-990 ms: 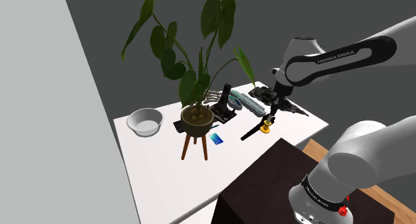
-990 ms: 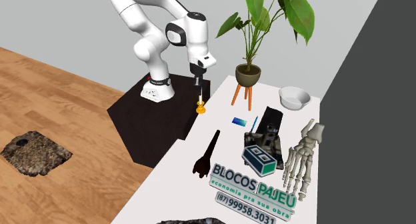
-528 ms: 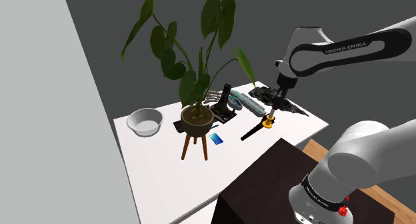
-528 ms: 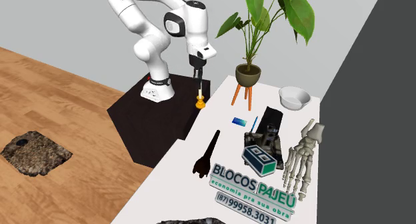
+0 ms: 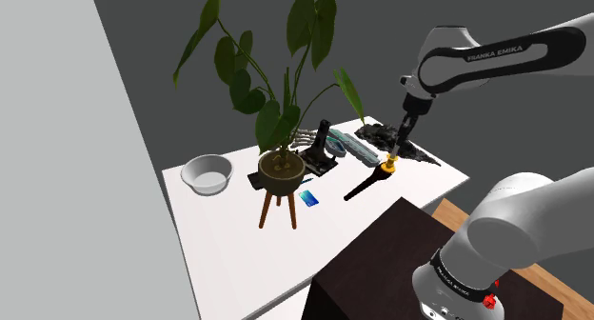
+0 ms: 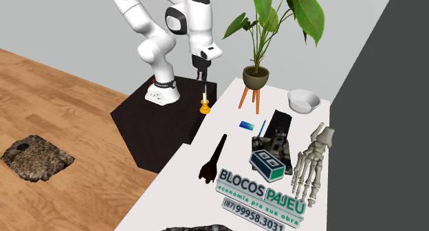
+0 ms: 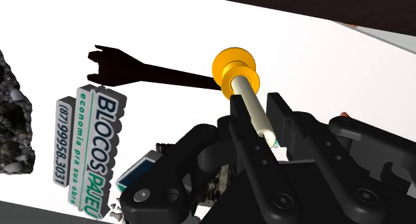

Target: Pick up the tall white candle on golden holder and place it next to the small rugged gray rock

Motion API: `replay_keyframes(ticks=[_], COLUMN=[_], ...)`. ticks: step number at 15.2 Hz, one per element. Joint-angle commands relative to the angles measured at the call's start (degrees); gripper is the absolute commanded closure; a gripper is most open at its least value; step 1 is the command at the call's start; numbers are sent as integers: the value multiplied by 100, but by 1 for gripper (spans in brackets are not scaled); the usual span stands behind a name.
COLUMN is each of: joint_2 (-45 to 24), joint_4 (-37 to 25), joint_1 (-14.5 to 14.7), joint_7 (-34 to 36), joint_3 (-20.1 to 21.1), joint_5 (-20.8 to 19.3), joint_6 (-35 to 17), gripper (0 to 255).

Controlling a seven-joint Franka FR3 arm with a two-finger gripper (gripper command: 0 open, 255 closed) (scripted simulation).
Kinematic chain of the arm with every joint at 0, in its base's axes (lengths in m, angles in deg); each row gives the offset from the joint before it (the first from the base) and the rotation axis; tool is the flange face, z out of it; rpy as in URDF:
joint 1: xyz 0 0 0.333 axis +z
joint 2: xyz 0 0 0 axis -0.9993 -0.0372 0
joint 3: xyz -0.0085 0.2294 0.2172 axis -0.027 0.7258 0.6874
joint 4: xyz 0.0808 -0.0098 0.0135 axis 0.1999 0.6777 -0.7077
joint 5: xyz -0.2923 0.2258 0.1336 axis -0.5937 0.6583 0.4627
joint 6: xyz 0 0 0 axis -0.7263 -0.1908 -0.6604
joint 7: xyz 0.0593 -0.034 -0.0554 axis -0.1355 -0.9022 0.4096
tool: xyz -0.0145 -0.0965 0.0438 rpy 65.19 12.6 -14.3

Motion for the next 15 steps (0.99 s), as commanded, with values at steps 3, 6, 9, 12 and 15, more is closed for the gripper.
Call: replay_keyframes(ticks=[3,6,9,12,15], joint_2=[-536,-1026,-1569,-2185,-2904], joint_4=[-514,-972,-1476,-2026,-2630], joint_1=[-48,-11,65,154,198], joint_7=[-599,-1083,-1612,-2209,-2897], joint_3=[-511,-918,-1333,-1750,-2137], joint_5=[-38,55,270,636,1187], joint_6=[-101,-185,-251,-287,-270], gripper=[255,255,255,255,255])
